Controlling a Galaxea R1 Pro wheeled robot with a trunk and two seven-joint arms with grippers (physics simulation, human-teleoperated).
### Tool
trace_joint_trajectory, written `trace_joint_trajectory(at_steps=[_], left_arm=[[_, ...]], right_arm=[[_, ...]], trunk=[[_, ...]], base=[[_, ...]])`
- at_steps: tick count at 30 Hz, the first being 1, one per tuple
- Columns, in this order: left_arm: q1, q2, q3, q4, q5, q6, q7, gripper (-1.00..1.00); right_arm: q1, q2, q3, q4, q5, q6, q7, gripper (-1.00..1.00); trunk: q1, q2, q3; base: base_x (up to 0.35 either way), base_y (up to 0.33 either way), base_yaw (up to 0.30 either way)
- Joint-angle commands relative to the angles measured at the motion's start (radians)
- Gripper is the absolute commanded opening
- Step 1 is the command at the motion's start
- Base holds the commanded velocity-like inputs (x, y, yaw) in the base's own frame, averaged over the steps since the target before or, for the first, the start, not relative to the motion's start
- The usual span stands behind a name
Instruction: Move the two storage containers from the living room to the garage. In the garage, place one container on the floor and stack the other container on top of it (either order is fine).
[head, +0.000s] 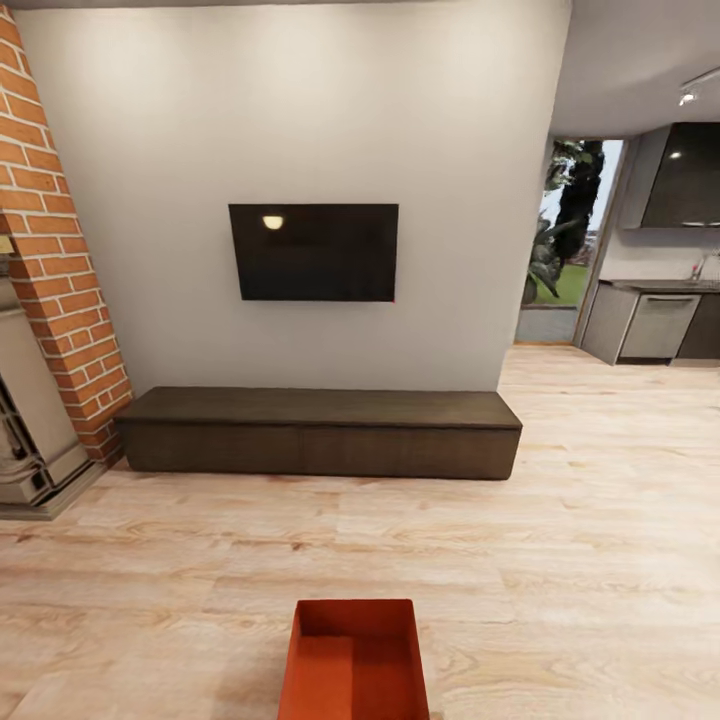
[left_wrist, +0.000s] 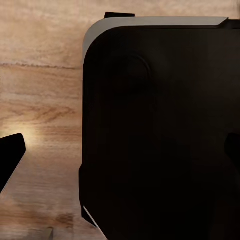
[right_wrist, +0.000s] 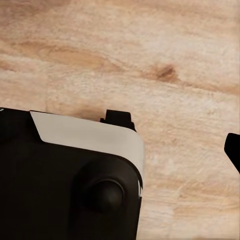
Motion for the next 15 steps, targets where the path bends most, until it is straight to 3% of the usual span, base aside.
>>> trace_joint_trajectory(at_steps=[1, 15], left_arm=[[0.000, 0.000, 0.001, 0.000, 0.004, -0.002, 0.001, 1.00], [0.000, 0.000, 0.001, 0.000, 0.004, -0.002, 0.000, 1.00]], right_arm=[[-0.001, 0.001, 0.008, 0.003, -0.008, -0.005, -0.001, 1.00], [-0.001, 0.001, 0.008, 0.003, -0.008, -0.003, -0.001, 1.00]], trunk=[[0.000, -0.001, -0.001], [0.000, -0.001, -0.001]], base=[[0.000, 0.000, -0.042], [0.246, 0.108, -0.004]])
